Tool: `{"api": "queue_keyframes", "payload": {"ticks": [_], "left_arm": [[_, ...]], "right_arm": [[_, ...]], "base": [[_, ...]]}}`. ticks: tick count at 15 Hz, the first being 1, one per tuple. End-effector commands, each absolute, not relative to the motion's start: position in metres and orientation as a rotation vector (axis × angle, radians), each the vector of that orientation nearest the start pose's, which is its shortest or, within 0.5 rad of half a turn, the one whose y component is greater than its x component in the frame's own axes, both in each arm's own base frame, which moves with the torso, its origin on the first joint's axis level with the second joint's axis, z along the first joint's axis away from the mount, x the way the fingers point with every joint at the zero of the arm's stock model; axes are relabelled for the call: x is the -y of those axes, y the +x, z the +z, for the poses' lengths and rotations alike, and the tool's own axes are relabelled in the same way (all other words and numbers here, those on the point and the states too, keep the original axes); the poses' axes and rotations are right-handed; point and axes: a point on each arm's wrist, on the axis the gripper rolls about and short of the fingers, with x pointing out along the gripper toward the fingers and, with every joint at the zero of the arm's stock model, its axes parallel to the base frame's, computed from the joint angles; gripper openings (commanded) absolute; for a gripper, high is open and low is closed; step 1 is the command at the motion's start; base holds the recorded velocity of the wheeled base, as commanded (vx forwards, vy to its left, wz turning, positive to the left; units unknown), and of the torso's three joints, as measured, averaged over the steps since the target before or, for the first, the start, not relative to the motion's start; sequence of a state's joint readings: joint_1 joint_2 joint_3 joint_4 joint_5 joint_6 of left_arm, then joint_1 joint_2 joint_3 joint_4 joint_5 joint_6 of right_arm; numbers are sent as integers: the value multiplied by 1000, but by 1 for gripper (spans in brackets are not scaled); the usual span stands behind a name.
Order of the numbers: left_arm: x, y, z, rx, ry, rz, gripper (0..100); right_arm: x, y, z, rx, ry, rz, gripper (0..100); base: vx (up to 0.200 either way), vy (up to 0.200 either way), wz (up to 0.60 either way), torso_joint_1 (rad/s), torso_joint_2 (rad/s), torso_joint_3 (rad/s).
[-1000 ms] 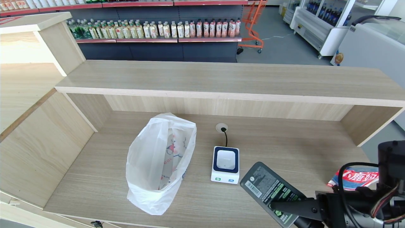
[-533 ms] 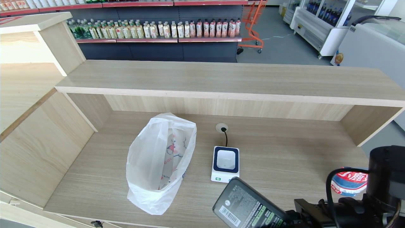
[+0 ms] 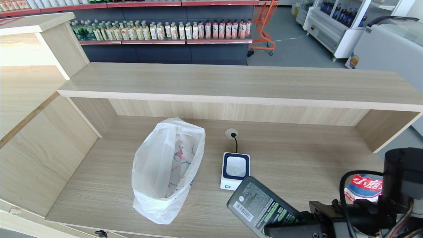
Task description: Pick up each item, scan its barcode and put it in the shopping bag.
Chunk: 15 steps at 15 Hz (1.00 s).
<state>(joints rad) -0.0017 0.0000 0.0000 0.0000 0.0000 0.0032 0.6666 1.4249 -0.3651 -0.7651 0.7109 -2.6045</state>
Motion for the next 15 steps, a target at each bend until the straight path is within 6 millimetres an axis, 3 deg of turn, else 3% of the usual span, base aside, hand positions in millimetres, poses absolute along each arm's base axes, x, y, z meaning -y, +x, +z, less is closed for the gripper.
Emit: {"api": "queue_keyframes", "payload": {"ticks": [1,7,8,10,12,13,15], "left_arm": [[0,-23,75,0,3,-2,100],[0,-23,75,0,3,-2,100],[0,-23,75,0,3,-2,100],[0,-23,75,0,3,-2,100],[0,-23,75,0,3,0,100],[0,-23,75,0,5,-2,100],[0,-23,75,0,3,-2,100]], "right_arm": [[-134,149,154,1577,-2053,853,0],[-131,145,159,1575,-2046,831,0],[-134,150,163,1476,-1954,894,0],[-138,158,173,1015,-1665,997,0],[-126,155,225,682,-1451,485,0],[-118,148,226,515,-1343,352,0],[-113,145,215,330,-948,424,0]], "base": [[0,0,0,0,0,0],[0,0,0,0,0,0],[0,0,0,0,0,0],[0,0,0,0,0,0],[0,0,0,0,0,0],[0,0,0,0,0,0],[0,0,0,0,0,0]]}}
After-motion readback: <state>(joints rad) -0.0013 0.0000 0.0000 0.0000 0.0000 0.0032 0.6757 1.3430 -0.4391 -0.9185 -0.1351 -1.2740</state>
